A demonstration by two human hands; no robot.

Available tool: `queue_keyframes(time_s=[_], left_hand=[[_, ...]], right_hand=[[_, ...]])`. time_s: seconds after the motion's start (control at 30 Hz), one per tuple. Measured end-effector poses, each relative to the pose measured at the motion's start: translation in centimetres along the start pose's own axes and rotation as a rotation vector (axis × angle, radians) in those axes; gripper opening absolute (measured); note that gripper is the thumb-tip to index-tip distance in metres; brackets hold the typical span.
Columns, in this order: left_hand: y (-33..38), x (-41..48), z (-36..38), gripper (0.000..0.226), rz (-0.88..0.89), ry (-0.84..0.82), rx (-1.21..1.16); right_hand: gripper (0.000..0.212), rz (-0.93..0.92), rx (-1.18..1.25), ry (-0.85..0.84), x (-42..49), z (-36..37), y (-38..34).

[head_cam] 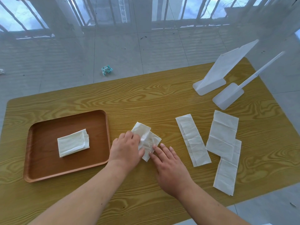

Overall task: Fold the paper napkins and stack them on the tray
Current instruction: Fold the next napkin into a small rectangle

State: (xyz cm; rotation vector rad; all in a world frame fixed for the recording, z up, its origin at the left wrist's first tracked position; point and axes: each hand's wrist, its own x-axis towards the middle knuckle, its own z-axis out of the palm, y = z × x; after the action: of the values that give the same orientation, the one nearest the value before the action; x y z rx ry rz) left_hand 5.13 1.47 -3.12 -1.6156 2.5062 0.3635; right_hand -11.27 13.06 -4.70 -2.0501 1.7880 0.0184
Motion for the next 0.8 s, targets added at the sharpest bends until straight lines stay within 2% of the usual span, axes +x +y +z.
queue_keyframes(time_s=[0.1, 0.23, 0.33, 0.47, 0.53, 0.6, 0.67, 0.73, 0.8], left_hand=[[0.2, 0.3, -0.7, 0.02, -0.052, 0.021, -0.124], [-0.7, 0.5, -1.9, 0.016, -0.408, 0.083, -0.585], [-2.0, 0.7, -2.2, 0.018, -0.565, 0.076, -0.617], [-3.1, 0.3, -1.8, 0.012, -0.611, 0.117, -0.588], [-2.8, -0.3, -1.6, 0.017, -0.503, 0.209, -0.56], [-1.8, -0.9, -1.2, 0.016, -0.212, 0.224, -0.469], [-0.6, -1.4, -0.7, 0.021, 0.045, 0.16, -0.367], [0.3, -1.4, -0.2, 0.035, 0.154, 0.102, -0.292], [0.8, -1.0, 0.2, 0.049, 0.162, 0.052, -0.219]], right_hand=[[0.06, 0.009, -0.016, 0.014, -0.2, 0.0, 0.1], [0.052, 0.039, 0.017, 0.064, -0.6, -0.7, 1.5], [0.042, 0.075, 0.03, 0.114, -0.3, -1.5, 2.6], [0.04, 0.114, 0.026, 0.129, -0.4, -1.6, 2.8], [0.041, 0.122, 0.033, 0.156, -0.5, -1.5, 2.5], [0.04, 0.115, 0.056, 0.174, -0.6, -1.3, 1.9], [0.036, 0.059, 0.078, 0.188, -0.6, -1.2, 1.2], [0.033, -0.043, 0.094, 0.189, -0.6, -1.1, 0.4], [0.03, -0.101, 0.103, 0.194, -0.3, -1.2, 0.2]])
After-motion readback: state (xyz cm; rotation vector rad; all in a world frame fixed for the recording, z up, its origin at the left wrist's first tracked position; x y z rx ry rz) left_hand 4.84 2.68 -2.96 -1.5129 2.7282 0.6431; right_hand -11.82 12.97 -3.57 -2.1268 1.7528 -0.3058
